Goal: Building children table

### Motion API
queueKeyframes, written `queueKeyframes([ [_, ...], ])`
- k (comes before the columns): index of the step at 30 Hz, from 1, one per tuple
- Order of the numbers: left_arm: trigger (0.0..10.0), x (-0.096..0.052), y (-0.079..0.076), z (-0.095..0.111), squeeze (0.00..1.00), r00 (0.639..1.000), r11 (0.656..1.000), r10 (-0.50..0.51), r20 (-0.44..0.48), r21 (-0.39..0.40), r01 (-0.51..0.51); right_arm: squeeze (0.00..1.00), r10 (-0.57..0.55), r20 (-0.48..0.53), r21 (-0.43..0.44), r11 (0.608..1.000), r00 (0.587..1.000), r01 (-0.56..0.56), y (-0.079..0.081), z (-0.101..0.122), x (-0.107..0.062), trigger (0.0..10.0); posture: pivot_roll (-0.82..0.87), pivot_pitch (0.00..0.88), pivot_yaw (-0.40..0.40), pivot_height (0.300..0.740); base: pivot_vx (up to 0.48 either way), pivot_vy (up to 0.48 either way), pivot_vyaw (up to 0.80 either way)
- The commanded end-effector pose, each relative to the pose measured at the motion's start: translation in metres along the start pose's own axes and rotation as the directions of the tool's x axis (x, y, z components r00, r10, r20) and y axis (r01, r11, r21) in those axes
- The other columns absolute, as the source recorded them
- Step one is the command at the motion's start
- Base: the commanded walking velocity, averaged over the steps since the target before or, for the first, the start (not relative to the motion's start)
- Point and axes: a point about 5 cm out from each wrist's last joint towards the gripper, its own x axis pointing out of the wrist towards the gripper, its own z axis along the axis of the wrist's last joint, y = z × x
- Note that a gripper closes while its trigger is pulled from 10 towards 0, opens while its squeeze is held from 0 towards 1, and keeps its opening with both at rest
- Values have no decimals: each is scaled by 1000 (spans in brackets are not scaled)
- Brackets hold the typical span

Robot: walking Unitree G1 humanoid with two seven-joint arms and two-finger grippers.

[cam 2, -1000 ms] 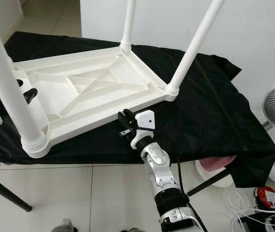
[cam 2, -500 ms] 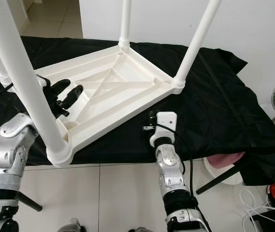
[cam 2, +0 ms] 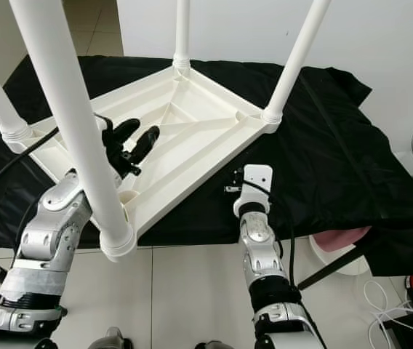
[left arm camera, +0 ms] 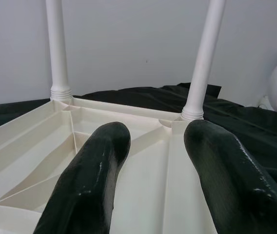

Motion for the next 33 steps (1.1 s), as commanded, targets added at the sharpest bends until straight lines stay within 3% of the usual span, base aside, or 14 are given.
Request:
queueKeyframes([
  [1,10000,0,0,-5,0,1000,1000,-13,-29,28,13,0,-13,-25,-11,1000,1000,13,0,-4,-1,10000,118,53,-58,740,0,0,0],
  [3,10000,-3,4,-7,0,998,998,-32,-46,49,34,0,-20,-28,-15,1000,999,19,-1,-5,0,10000,118,54,-63,740,0,0,0],
  [5,10000,-13,16,-18,0,987,985,-99,-130,129,116,0,-22,-29,-24,999,999,21,-1,-4,2,10000,113,54,-76,740,0,0,0],
  [8,10000,-18,22,-22,0,979,979,-115,-168,149,141,0,-22,-29,-26,999,999,21,-1,-3,4,10000,113,53,-78,740,0,0,0],
  [9,10000,-26,32,-29,0,964,968,-137,-227,176,178,0,-21,-24,-29,999,999,20,-2,-1,6,10000,110,54,-78,740,0,0,0],
  [15,10000,-36,43,-37,0,943,957,-152,-296,195,216,0,-28,-21,-33,999,999,27,-6,1,10,10000,106,55,-76,740,0,0,0],
  [20,10000,-54,57,-49,0,910,946,-150,-386,211,245,0,-71,-12,-23,997,997,71,-11,9,18,10000,108,60,-73,740,0,0,0],
  [23,10000,-57,63,-50,0,906,945,-133,-402,223,238,0,-83,-16,-16,996,996,83,-11,11,21,10000,110,61,-76,740,0,0,0],
  [25,10000,-61,75,-49,0,905,943,-109,-410,246,225,0,-101,-39,-17,995,994,100,-8,12,29,10000,113,67,-76,740,0,0,0],
  [33,10000,-68,86,-45,0,902,938,-100,-419,263,225,0,-114,-89,-10,993,989,114,-3,15,42,10000,112,88,-74,740,0,0,0],
])
